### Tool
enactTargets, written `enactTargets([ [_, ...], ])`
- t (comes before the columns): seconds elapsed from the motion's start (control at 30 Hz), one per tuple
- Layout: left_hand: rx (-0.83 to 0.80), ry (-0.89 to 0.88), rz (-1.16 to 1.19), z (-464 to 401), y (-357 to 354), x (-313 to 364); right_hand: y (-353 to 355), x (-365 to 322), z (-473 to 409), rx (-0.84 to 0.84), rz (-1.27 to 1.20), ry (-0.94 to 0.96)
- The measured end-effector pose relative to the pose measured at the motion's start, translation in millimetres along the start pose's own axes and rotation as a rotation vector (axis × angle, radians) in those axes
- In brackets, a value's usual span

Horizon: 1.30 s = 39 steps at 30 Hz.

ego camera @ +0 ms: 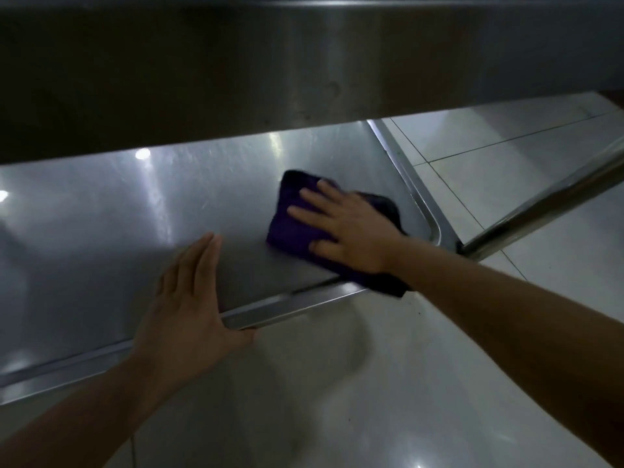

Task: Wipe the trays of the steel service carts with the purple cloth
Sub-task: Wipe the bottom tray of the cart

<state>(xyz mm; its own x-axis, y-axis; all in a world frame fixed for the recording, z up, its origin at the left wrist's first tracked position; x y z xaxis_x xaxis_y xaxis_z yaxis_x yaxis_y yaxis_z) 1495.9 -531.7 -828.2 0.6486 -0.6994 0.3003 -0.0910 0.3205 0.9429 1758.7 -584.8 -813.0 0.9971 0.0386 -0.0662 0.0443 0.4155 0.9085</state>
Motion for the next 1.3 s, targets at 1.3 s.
enactTargets([
  [1.3,-0.047,0.172,-0.246,91,26,-130,53,-27,-101,0.058,0.014,-0.091],
])
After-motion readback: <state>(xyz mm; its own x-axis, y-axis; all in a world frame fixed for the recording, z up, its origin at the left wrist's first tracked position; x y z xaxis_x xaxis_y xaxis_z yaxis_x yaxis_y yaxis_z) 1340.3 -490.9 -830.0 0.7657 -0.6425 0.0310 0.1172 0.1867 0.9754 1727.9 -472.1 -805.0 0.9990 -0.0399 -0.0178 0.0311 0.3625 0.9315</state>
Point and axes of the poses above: each hand's wrist, its own z-axis away from the middle knuckle, its own y-axis out of the back of the hand, x = y × z, the point moved 2 cm from there along -z, towards the middle knuckle, and after that the axes turned 15 degrees about -x, right-handed, at the moved point
